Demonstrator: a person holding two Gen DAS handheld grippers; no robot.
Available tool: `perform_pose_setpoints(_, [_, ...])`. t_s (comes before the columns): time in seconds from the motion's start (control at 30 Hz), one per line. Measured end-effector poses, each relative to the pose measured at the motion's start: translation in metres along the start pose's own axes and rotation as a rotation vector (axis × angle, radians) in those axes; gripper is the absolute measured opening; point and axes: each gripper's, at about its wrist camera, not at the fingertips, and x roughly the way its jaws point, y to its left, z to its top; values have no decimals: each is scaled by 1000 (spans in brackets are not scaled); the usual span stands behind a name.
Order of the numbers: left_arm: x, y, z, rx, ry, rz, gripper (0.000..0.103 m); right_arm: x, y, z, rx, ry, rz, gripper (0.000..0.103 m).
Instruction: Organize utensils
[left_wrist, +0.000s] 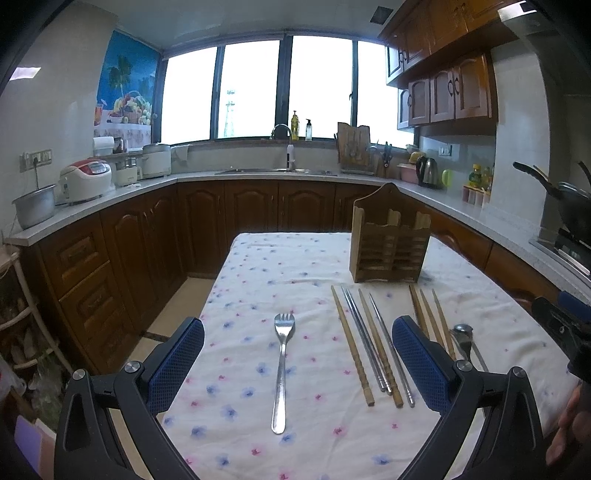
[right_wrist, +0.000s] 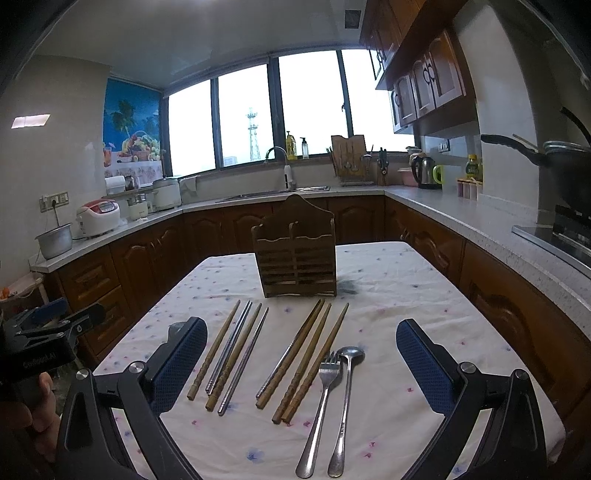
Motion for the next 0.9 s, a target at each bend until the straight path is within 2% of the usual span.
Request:
perform_pose_setpoints(0.17, [8, 2, 4, -14, 34, -15, 102, 8, -3, -1, 11, 23, -3, 103])
perform_pose_setpoints(0.63, [60, 12, 40, -39, 215, -68, 102, 52, -30, 10, 93, 138, 27, 101])
perform_pose_setpoints(0.8, [84, 12, 56, -22, 252, -74, 99, 82, -38, 16, 133, 212, 55, 78])
perform_pose_setpoints(0.87, [94, 9, 60, -7, 267, -77, 96, 94, -40, 18, 149, 241, 68, 64])
perform_pose_setpoints(0.9, [100, 8, 63, -1, 277, -76, 95, 102, -41, 19, 159, 257, 78, 61])
